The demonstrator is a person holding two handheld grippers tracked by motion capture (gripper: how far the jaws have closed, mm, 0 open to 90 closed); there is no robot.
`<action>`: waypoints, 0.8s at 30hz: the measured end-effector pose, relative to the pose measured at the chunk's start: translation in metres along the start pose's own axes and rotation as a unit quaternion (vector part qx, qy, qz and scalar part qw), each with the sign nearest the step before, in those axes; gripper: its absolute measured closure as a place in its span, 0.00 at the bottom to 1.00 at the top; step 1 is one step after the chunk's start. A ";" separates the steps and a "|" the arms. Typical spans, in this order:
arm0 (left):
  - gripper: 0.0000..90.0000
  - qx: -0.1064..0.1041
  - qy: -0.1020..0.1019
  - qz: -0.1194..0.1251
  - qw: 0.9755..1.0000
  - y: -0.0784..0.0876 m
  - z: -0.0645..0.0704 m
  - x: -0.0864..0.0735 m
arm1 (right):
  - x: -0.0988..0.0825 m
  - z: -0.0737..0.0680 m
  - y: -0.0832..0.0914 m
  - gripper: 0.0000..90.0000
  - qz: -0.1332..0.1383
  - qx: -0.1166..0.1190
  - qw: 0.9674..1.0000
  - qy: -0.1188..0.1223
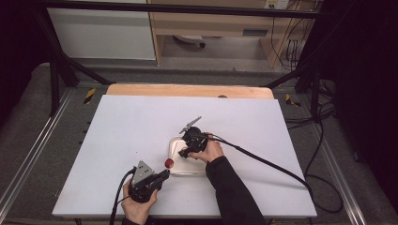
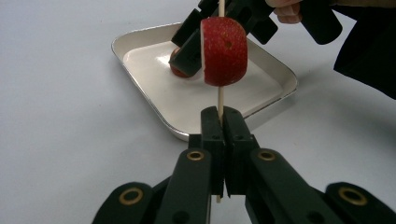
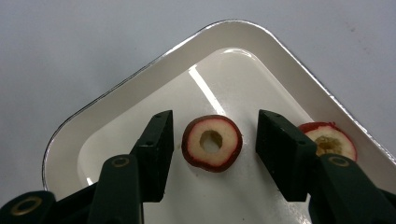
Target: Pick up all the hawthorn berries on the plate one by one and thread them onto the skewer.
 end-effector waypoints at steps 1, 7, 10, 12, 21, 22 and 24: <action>0.98 0.000 0.000 0.000 1.000 0.000 0.000 0.000 | 0.000 0.000 -0.001 0.54 -0.001 0.002 1.000 0.000; 0.98 0.000 -0.001 0.000 1.000 0.000 0.000 0.000 | -0.002 0.000 -0.004 0.60 -0.006 0.002 1.000 0.004; 0.98 0.000 -0.001 0.001 1.000 0.000 0.000 0.000 | -0.002 0.000 -0.004 0.65 -0.004 0.001 1.000 0.005; 0.98 0.000 -0.001 0.001 1.000 0.000 0.000 0.000 | -0.002 -0.001 -0.004 0.66 -0.004 0.001 1.000 0.005; 0.98 -0.001 -0.001 0.002 1.000 0.000 0.002 0.000 | 0.001 0.000 0.006 0.66 0.007 0.000 1.000 -0.012; 0.98 -0.001 -0.002 0.003 1.000 0.000 0.002 0.000 | 0.001 0.000 0.008 0.66 0.009 -0.003 1.000 -0.008; 0.98 -0.002 -0.003 0.003 1.000 0.000 0.002 0.001 | 0.002 0.000 0.013 0.66 0.013 -0.004 1.000 -0.010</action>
Point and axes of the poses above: each handheld gripper's, and its own axes: y roughly backward along the jaws, x roughly out of its top, z roughly to its right, the point moved 7 cm from there along -y, roughly forward along the jaws, and after that the axes turned 8 degrees about y, right-handed, at the moved point
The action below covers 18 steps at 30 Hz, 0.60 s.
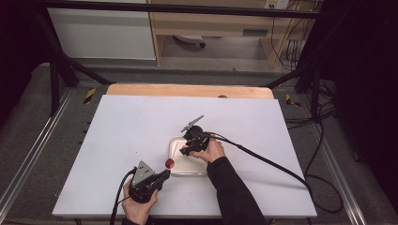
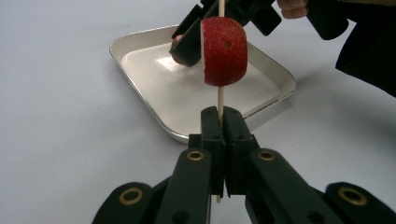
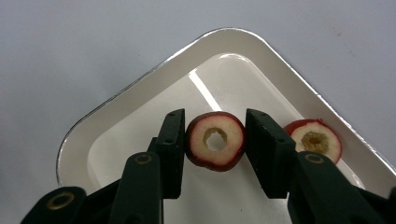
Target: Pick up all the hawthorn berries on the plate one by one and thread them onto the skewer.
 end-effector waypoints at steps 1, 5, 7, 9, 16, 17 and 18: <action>0.98 0.000 0.000 0.001 1.000 0.000 0.000 0.000 | 0.001 0.000 0.003 0.66 0.003 -0.001 1.000 -0.002; 0.98 0.000 -0.002 0.002 1.000 0.000 0.001 0.001 | 0.003 -0.001 0.015 0.66 0.021 -0.002 1.000 -0.005; 0.98 -0.001 -0.001 0.002 1.000 0.000 0.001 0.001 | 0.005 -0.001 0.022 0.66 0.040 -0.001 0.999 -0.014; 0.98 -0.001 -0.002 0.003 1.000 0.000 0.002 0.001 | 0.006 0.000 0.029 0.66 0.058 0.000 0.998 -0.018; 0.98 -0.003 -0.007 0.002 1.000 -0.003 0.007 0.002 | 0.003 0.004 0.059 0.66 0.141 0.009 0.988 -0.067; 0.98 -0.005 -0.006 0.003 1.000 -0.004 0.008 0.002 | 0.002 0.004 0.064 0.66 0.155 0.013 0.985 -0.077; 0.98 -0.005 -0.007 0.002 1.000 -0.004 0.008 0.002 | 0.001 0.005 0.069 0.66 0.168 0.015 0.982 -0.085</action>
Point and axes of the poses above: each handheld gripper's, and its own axes: y roughly backward along the jaws, x roughly out of its top, z roughly to its right, the point moved 7 cm from there along -y, roughly forward along the jaws, and after that the axes turned 8 degrees about y, right-handed, at the moved point
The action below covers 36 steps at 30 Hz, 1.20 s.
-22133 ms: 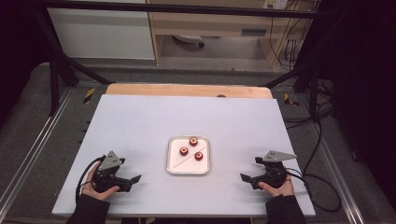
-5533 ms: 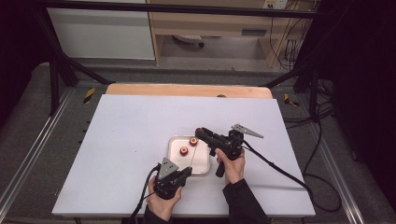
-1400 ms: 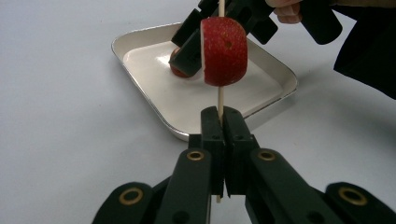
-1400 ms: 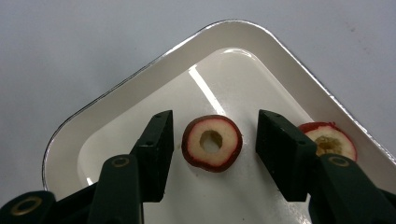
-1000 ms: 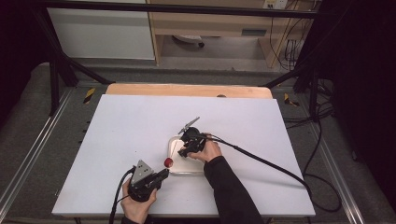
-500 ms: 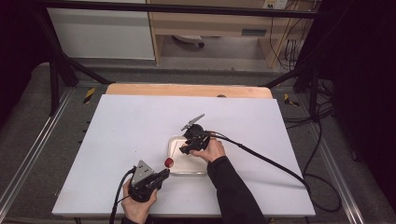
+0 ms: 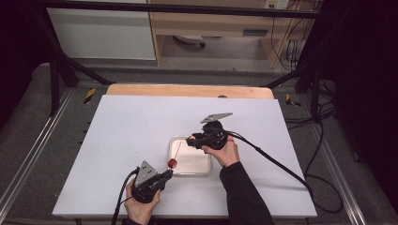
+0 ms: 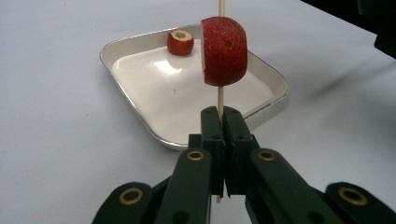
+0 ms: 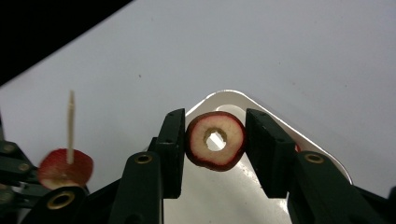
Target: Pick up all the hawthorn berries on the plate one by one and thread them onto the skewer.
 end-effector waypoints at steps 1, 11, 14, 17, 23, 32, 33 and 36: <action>0.98 -0.001 -0.002 -0.001 1.000 -0.001 0.001 0.000 | 0.001 0.001 0.005 0.66 0.013 0.001 1.000 -0.007; 0.98 -0.006 -0.008 -0.004 1.000 -0.006 0.008 -0.001 | 0.001 0.000 0.036 0.66 0.134 0.031 0.987 -0.081; 0.98 -0.008 -0.010 -0.006 1.000 -0.007 0.010 -0.001 | 0.004 -0.004 0.041 0.66 0.165 0.041 0.981 -0.095; 0.98 -0.009 -0.011 -0.005 1.000 -0.008 0.012 -0.001 | 0.006 -0.009 0.043 0.66 0.189 0.044 0.975 -0.105; 0.98 -0.014 -0.011 -0.001 1.000 -0.009 0.017 0.001 | 0.007 -0.016 0.038 0.67 0.222 0.046 0.966 -0.126; 0.98 -0.019 0.013 -0.005 1.000 -0.018 0.025 0.003 | 0.005 -0.017 0.027 0.67 0.251 0.026 0.960 -0.120; 0.98 -0.020 0.018 -0.006 1.000 -0.018 0.025 0.003 | 0.005 -0.017 0.027 0.67 0.256 0.023 0.959 -0.117; 0.98 -0.020 0.026 -0.006 0.999 -0.019 0.025 0.003 | 0.006 -0.019 0.027 0.67 0.267 0.022 0.957 -0.115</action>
Point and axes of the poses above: each handheld gripper's, and its own axes: y roughly backward along the jaws, x roughly out of its top, z roughly to its right, the point moved 7 cm from there along -y, roughly forward along the jaws, and after that the axes turned 8 degrees about y, right-handed, at the moved point
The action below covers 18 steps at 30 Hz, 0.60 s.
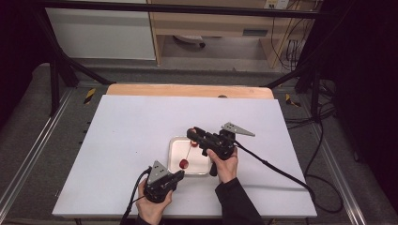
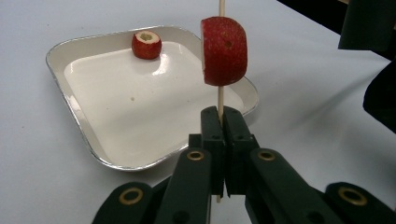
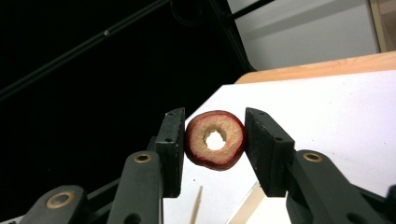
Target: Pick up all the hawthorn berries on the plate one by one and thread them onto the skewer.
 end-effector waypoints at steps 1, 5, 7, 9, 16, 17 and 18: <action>0.98 -0.004 0.006 0.001 1.000 -0.001 0.001 0.000 | 0.000 0.000 0.000 0.67 0.003 0.001 1.000 0.003; 0.98 -0.006 0.015 0.007 1.000 -0.001 0.001 0.002 | 0.000 -0.002 0.000 0.67 0.013 0.001 1.000 0.006; 0.98 -0.007 0.019 0.008 1.000 -0.001 0.002 0.003 | 0.000 -0.002 0.000 0.67 0.016 0.002 1.000 0.007; 0.99 -0.010 0.023 0.008 1.000 -0.002 0.003 0.004 | -0.001 -0.003 0.000 0.67 0.016 0.001 1.000 0.007; 0.99 -0.011 0.035 0.007 0.999 -0.003 0.002 0.003 | -0.003 -0.004 -0.001 0.67 0.014 0.002 1.000 0.008; 0.99 -0.010 0.035 0.007 0.999 -0.003 0.002 0.003 | -0.003 -0.004 -0.001 0.67 0.014 0.002 1.000 0.008; 0.98 -0.011 0.037 0.007 0.999 -0.003 0.002 0.003 | -0.003 -0.004 -0.001 0.67 0.014 0.002 1.000 0.008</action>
Point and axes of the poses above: each handheld gripper's, and its own axes: y roughly backward along the jaws, x roughly out of its top, z roughly to its right, the point moved 7 cm from there along -y, roughly forward along the jaws, and after that the axes turned 8 degrees about y, right-handed, at the moved point
